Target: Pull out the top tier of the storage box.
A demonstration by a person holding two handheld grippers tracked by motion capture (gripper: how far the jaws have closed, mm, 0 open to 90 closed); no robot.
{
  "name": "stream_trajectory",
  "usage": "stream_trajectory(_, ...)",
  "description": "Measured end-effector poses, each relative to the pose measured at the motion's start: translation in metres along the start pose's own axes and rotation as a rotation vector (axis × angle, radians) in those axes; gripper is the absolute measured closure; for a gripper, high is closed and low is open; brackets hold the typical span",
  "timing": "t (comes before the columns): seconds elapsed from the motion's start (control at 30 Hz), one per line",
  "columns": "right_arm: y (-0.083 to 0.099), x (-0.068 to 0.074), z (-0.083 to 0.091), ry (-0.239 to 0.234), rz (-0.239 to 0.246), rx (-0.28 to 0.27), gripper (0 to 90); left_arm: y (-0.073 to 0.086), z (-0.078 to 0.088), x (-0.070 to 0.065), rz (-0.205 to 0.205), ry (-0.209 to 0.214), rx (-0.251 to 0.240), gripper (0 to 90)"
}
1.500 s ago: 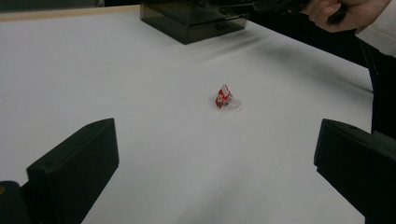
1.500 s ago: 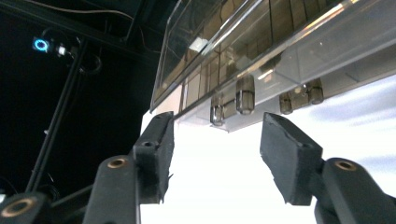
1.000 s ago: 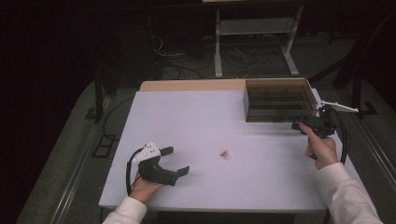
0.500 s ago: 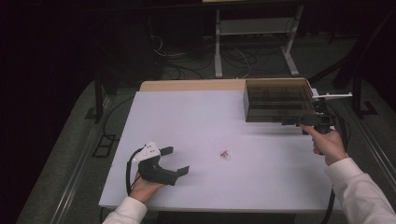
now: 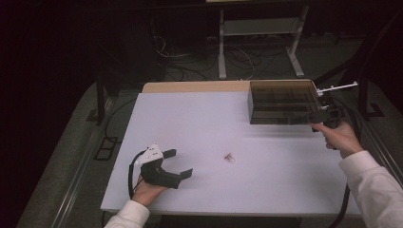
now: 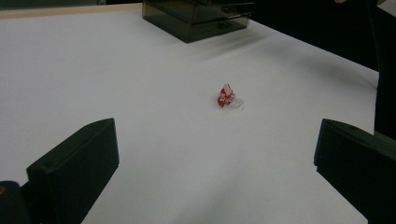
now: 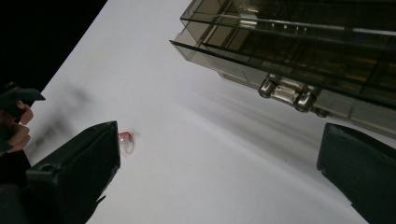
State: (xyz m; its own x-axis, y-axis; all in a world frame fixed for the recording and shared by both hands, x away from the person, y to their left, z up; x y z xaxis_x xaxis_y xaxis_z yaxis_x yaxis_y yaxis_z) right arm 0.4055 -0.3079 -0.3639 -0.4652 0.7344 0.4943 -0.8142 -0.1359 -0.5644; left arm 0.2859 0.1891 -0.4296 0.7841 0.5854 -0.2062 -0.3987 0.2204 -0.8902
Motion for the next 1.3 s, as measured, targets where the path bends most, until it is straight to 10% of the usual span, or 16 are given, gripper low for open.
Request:
stream_trajectory(0.53,-0.022,0.001,0.005,-0.086,0.116,0.003,0.0,0.000,-0.001,0.000,0.000,0.009,0.002,0.0)
stream_trajectory(1.3,-0.062,0.003,0.011,-0.055,0.291,-0.023,0.0,0.000,-0.002,0.001,0.006,0.014,0.006,0.0)
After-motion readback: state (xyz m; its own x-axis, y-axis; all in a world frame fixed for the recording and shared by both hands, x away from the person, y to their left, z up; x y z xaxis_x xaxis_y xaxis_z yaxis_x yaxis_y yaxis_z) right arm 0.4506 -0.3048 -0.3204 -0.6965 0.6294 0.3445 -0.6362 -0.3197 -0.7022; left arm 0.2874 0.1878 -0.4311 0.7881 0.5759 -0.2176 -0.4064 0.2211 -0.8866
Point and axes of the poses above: each handheld gripper's, and its own axes: z roughly backward along the jaws, y roughly out of its underside, x roughly to its left, the point moved 2 cm from there along -z, roughly forward along the jaws, and after that the axes turned 1 degree about x, right-handed, at the moved point
